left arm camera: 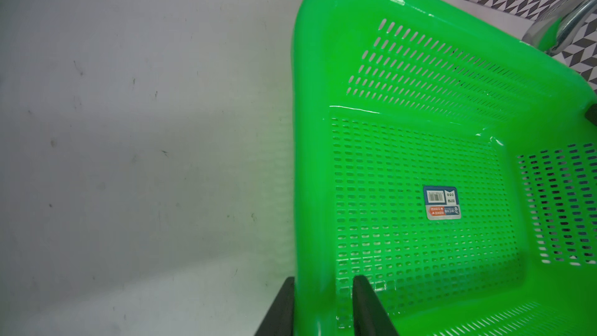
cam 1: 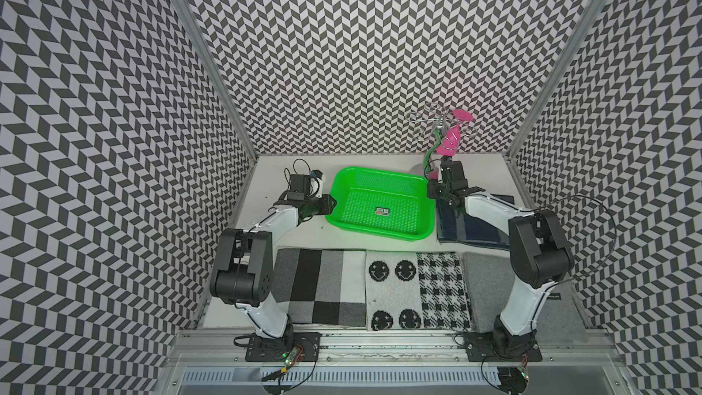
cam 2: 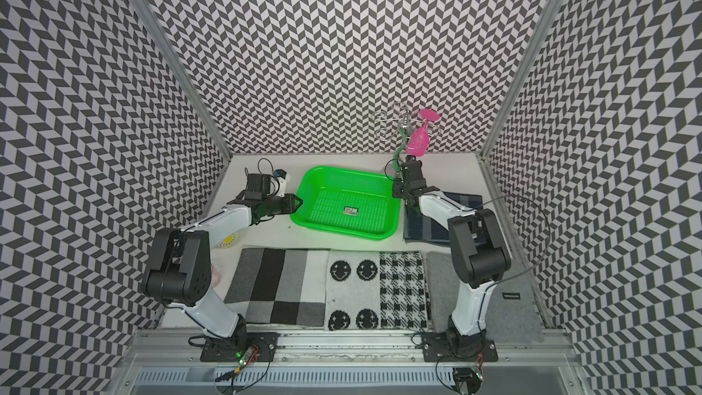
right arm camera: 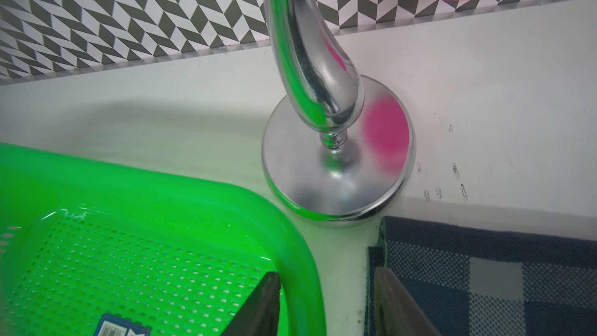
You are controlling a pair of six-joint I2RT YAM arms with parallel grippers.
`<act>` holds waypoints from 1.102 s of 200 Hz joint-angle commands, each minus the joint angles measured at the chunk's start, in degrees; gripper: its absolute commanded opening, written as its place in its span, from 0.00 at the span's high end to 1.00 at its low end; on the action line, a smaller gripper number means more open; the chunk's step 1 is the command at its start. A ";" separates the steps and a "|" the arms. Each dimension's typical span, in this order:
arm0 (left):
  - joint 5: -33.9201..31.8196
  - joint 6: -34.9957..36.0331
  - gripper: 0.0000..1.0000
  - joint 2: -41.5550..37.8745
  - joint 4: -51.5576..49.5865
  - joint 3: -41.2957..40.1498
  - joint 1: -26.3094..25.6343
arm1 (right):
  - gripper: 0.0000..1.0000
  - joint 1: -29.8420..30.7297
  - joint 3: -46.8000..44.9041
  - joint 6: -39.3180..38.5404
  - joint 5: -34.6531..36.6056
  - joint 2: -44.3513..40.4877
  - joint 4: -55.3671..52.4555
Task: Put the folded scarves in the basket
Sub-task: Adjust the basket at the center of the board.
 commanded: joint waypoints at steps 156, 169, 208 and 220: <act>-2.80 -10.49 0.33 -18.96 -14.83 -0.79 -4.71 | 0.22 -1.98 2.16 -3.68 -0.51 -17.04 -17.78; -1.47 -15.02 0.35 -24.81 -15.09 -4.53 -6.37 | 0.21 -2.65 -0.75 -1.16 -2.30 -22.43 -21.33; -0.56 -22.17 0.36 -38.06 -20.08 -10.93 -11.75 | 0.19 -2.88 -13.72 2.11 -8.75 -37.13 -20.69; 0.58 -23.91 0.36 -40.80 -21.51 -12.93 -14.35 | 0.18 -3.03 -15.23 1.24 -10.16 -38.46 -21.81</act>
